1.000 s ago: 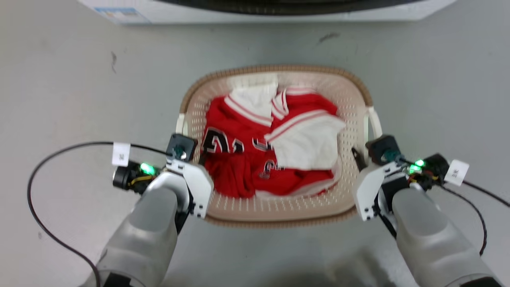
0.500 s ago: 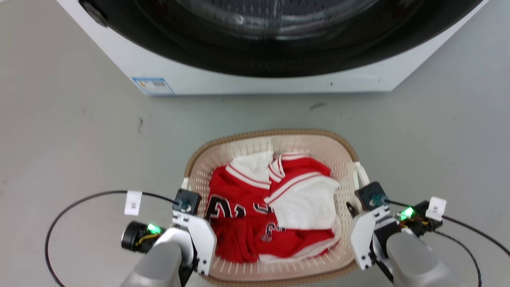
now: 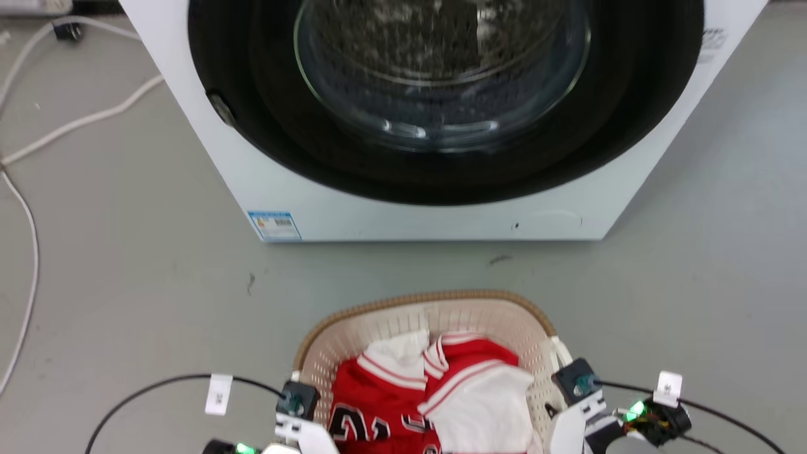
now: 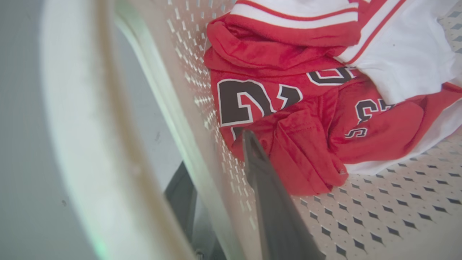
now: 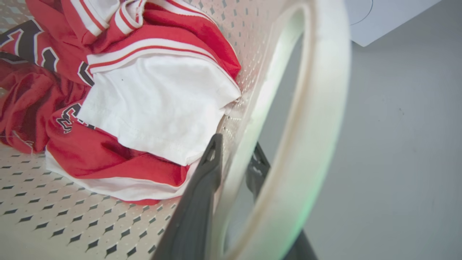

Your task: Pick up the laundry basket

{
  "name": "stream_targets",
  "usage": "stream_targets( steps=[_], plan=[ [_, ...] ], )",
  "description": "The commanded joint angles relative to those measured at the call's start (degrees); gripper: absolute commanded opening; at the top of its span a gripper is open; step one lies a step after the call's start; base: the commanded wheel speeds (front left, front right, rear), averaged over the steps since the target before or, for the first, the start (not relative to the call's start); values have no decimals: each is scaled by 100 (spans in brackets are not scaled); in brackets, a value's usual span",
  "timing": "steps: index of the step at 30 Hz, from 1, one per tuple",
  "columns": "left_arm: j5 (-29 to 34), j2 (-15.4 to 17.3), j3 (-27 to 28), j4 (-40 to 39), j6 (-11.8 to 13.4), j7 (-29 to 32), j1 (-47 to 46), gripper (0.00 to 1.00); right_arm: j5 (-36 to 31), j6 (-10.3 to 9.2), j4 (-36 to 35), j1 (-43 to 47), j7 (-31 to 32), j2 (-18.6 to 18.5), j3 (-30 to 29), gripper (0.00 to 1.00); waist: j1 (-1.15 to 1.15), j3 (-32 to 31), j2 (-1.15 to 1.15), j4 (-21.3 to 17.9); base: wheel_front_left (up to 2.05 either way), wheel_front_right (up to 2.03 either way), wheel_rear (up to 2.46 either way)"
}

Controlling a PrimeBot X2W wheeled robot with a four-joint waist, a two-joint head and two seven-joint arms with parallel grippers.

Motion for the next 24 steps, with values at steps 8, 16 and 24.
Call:
stream_targets(
  steps=[8, 16, 24],
  plan=[
    [-387, 2, -395, -122, -39, 173, 478, 0, 303, 17, -17, 410, 79, 46, 413, 0, 2, -751, 0, 46, 0, 0, 0],
    [-847, 133, -713, -209, -32, 406, 550, 0, 614, 18, 36, 625, 346, 43, 780, 0, 2, -1159, 0, 66, 0, 0, 0],
    [-1115, 204, -985, -253, -32, 557, 458, 0, 906, 21, 38, 513, 578, 42, 1079, 0, 2, -1269, 0, 75, 0, 0, 0]
  ],
)
